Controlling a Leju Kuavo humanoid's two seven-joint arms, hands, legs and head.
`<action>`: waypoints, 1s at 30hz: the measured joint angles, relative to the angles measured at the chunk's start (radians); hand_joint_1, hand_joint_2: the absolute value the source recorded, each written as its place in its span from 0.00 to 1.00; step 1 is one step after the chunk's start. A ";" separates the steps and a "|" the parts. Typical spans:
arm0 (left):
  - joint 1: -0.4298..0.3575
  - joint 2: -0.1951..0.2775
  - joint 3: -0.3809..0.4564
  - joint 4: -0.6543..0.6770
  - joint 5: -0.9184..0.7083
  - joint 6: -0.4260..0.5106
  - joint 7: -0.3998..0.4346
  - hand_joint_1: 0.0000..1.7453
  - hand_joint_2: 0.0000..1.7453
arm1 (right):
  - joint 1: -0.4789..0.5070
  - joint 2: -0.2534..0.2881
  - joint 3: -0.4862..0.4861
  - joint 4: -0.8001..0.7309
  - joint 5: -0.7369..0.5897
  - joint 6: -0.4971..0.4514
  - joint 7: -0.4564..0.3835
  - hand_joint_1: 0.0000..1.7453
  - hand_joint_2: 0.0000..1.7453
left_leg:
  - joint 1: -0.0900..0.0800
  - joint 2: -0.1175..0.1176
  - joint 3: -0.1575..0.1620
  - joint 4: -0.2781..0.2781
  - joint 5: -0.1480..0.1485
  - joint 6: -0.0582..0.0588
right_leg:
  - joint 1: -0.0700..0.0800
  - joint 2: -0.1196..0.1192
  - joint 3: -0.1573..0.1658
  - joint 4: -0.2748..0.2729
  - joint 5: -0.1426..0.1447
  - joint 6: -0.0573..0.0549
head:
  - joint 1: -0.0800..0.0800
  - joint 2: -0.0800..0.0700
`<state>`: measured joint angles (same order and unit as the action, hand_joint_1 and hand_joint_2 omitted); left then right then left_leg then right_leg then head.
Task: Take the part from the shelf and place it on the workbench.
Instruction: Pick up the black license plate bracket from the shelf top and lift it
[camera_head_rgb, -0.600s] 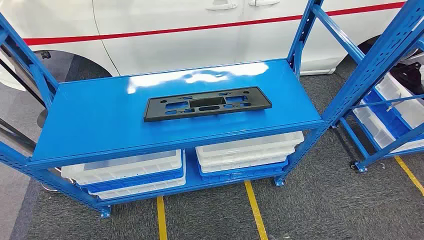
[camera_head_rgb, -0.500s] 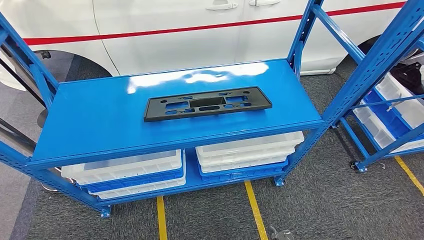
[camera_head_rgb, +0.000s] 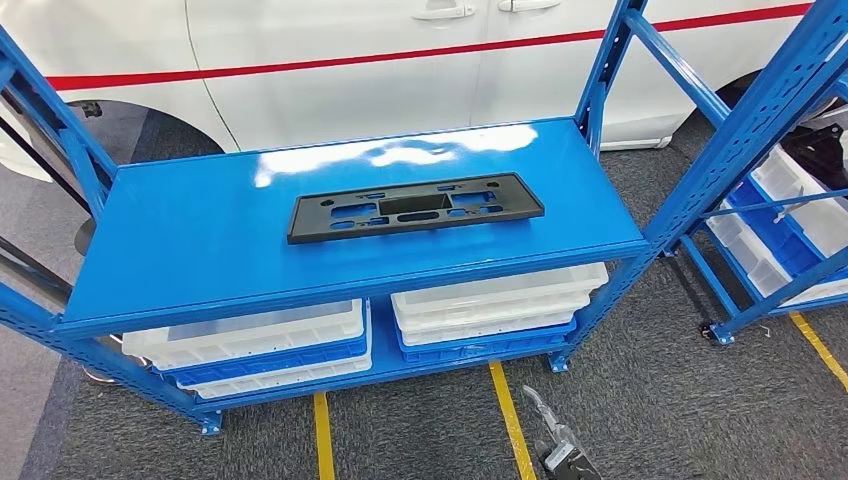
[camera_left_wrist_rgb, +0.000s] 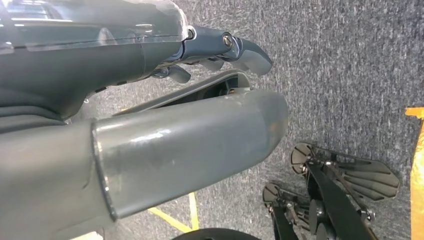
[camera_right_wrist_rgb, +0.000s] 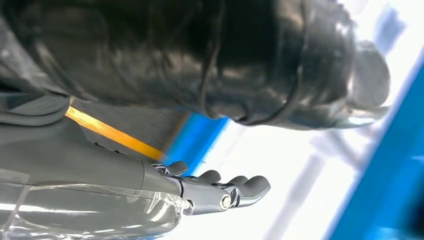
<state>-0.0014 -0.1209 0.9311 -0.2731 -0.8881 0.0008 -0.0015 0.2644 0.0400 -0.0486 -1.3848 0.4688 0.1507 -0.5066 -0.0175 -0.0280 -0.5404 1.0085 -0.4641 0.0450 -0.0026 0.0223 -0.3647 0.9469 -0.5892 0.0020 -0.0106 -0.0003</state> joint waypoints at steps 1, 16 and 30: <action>-0.002 -0.002 0.010 0.002 -0.009 0.000 0.002 0.00 0.00 | 0.005 -0.010 0.018 -0.028 -0.003 -0.003 -0.007 0.00 0.00 | 0.000 0.000 0.000 0.000 0.000 0.000 | 0.000 0.000 0.000 0.000 0.000 0.000 | 0.000 0.000; -0.036 -0.016 0.163 0.032 -0.191 -0.008 0.015 0.00 0.00 | -0.014 -0.145 0.298 -0.423 -0.056 -0.028 -0.091 0.00 0.00 | 0.000 0.000 0.000 0.000 0.000 0.000 | 0.001 0.000 0.000 0.001 0.000 0.000 | 0.000 0.000; -0.053 -0.010 0.222 0.038 -0.280 -0.041 0.013 0.00 0.00 | -0.399 -0.055 0.490 -0.307 0.047 -0.064 0.041 0.00 0.00 | 0.000 -0.001 0.000 0.000 0.002 -0.001 | 0.001 -0.002 0.000 0.003 0.001 0.000 | 0.000 0.000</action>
<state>-0.0546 -0.1313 1.1529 -0.2354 -1.1681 -0.0402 0.0119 -0.1345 -0.0154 0.4412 -1.6921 0.5161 0.0867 -0.4652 -0.0174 -0.0291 -0.5404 1.0084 -0.4618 0.0441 -0.0019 0.0206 -0.3648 0.9500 -0.5880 0.0018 -0.0104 -0.0003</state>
